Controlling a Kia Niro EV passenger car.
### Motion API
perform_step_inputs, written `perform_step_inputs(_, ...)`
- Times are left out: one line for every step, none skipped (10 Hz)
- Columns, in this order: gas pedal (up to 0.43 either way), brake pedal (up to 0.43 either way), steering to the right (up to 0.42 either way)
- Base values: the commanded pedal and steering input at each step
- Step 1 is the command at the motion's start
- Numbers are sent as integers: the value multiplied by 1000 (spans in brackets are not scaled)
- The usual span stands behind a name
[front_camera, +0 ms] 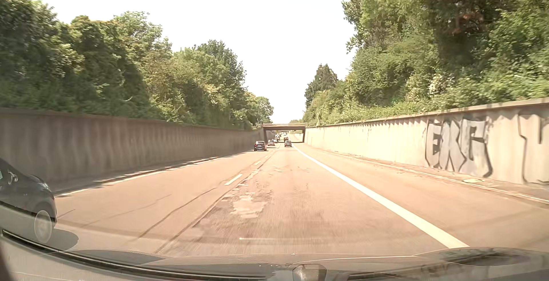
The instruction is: Follow the waypoints while adhering to traffic rules and regulations
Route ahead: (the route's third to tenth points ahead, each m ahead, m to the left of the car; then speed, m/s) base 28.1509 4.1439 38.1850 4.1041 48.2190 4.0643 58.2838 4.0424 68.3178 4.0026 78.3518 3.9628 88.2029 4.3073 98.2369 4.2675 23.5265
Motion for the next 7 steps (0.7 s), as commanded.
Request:
perform_step_inputs(228, 0, -1)
perform_step_inputs(228, 0, 0)
perform_step_inputs(220, 0, 0)
perform_step_inputs(220, 0, 0)
perform_step_inputs(209, 0, 0)
perform_step_inputs(209, 0, 0)
perform_step_inputs(209, 0, 0)
